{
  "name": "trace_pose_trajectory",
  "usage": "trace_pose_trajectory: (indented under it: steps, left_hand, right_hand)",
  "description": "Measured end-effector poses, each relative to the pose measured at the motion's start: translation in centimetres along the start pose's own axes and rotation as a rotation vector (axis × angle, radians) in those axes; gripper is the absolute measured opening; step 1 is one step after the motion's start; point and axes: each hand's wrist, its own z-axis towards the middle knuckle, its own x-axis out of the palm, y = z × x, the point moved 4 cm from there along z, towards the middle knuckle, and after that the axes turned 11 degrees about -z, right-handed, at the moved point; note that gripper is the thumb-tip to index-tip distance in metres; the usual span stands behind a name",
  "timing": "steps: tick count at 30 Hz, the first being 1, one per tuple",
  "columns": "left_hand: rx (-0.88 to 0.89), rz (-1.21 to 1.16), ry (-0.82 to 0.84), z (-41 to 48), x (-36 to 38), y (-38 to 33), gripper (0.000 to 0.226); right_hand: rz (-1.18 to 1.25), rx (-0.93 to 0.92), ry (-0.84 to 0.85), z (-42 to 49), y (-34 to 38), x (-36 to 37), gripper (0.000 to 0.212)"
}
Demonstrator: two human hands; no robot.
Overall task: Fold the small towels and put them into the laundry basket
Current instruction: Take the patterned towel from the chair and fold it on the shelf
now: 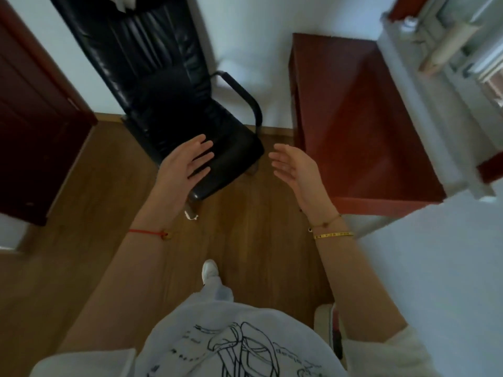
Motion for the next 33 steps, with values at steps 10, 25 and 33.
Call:
trace_pose_trajectory:
  steps: [10,25,33]
  left_hand:
    - [0.12,0.027,-0.05,11.3,-7.8,-11.4,0.03]
    - [0.201,-0.071,-0.104,30.5,-10.6,-18.9,0.028]
    - [0.309,-0.116,-0.263,42.8,-9.1,-24.8,0.027]
  right_hand:
    - [0.007,-0.077,0.17,11.5,7.3,15.1,0.024]
    - [0.005,-0.098,0.236,31.1,16.5,23.4,0.032]
    - [-0.063,-0.137,0.37,46.4,24.8,27.7,0.026]
